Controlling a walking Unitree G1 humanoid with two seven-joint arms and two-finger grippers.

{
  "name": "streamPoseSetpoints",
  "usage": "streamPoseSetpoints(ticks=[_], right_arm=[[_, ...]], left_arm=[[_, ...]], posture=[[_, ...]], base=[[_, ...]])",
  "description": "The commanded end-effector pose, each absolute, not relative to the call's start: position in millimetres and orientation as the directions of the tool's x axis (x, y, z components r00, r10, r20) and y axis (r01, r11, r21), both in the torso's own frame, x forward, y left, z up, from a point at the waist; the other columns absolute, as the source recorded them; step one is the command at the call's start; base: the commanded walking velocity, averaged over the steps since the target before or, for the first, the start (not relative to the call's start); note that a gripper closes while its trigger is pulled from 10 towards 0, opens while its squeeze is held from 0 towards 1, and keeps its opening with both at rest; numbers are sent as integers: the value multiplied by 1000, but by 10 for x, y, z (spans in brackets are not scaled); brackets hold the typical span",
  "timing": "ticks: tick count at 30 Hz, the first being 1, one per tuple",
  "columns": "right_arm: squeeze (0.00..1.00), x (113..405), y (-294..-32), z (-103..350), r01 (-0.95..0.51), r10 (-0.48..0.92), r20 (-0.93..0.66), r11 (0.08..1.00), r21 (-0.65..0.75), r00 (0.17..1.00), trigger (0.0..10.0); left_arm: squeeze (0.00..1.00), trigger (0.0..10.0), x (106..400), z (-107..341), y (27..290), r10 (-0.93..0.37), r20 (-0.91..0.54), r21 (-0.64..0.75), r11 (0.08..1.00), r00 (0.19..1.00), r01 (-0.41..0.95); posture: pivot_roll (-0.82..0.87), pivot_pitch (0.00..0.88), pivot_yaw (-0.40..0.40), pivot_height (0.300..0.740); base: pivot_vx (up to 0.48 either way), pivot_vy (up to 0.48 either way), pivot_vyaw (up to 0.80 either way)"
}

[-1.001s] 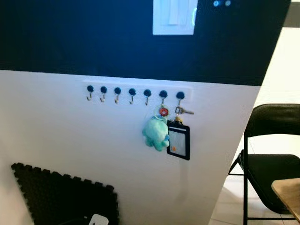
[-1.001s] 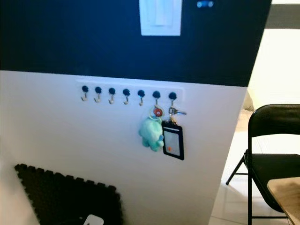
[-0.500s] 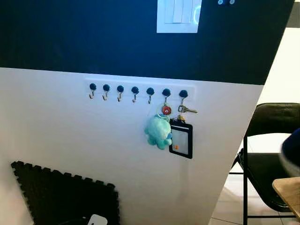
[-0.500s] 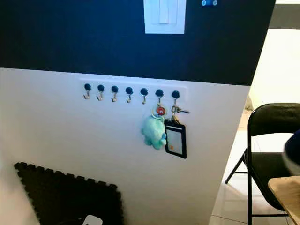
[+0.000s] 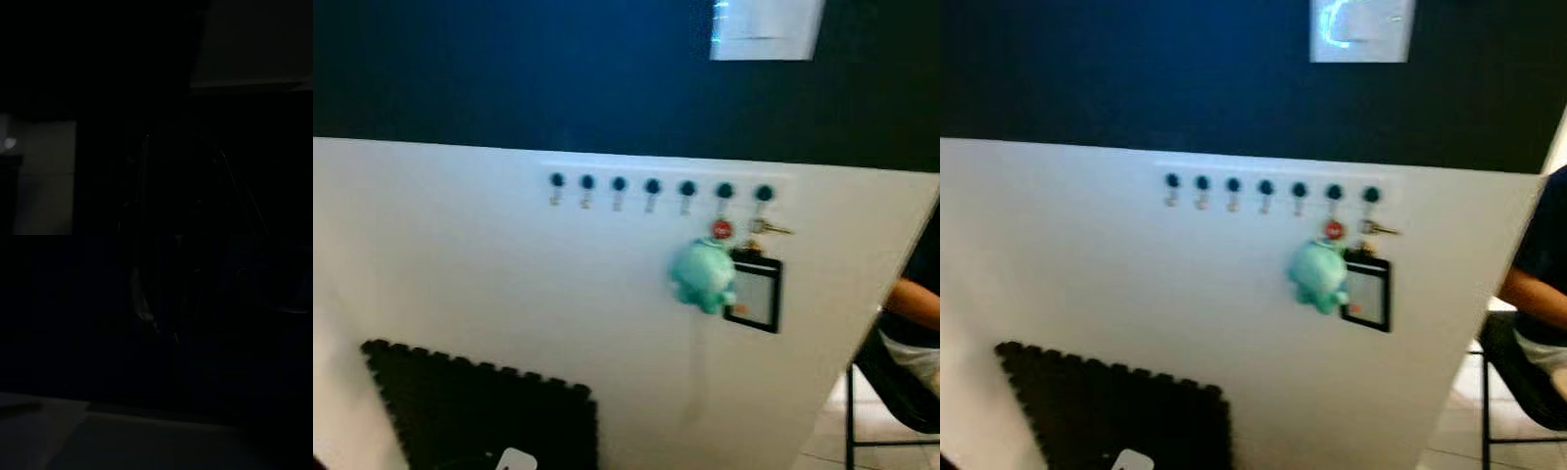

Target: Hang keys on a hook

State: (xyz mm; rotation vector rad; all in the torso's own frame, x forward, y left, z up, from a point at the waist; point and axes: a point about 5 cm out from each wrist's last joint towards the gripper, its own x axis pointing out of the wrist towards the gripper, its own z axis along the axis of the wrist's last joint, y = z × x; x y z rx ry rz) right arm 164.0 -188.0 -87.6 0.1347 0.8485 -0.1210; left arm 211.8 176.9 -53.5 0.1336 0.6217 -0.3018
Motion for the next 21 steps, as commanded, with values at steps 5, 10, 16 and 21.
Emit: streamPoseSetpoints(ticks=[5, 10, 16, 21], right_arm=[[0, 1572, -1932, -900, 181, -69, -766, 981, 63, 639, 10000], [0, 1593, -1946, -887, 183, -74, -759, 981, 60, 647, 10000], [0, 1794, -1943, -771, 105, -50, -687, 994, 38, 725, 10000], [0, 2199, -1962, -447, 7, 7, -490, 1000, 27, 872, 10000]], left_arm=[[0, 10000, 2115, -533, 1775, -243, -589, 41, 943, 771, 329], [0, 10000, 2130, -518, 1762, -249, -576, 44, 941, 778, 334], [0, 10000, 2174, -430, 1780, -275, -513, 68, 931, 813, 358], [0, 10000, 2248, -166, 1842, -348, -338, 95, 912, 874, 399]], posture=[[40, 40, 36, 740], [33, 38, 39, 740], [34, 43, 41, 740], [39, 49, 40, 740]], base=[[0, 0, 0], [0, 0, 0], [0, 0, 0], [0, 0, 0]])
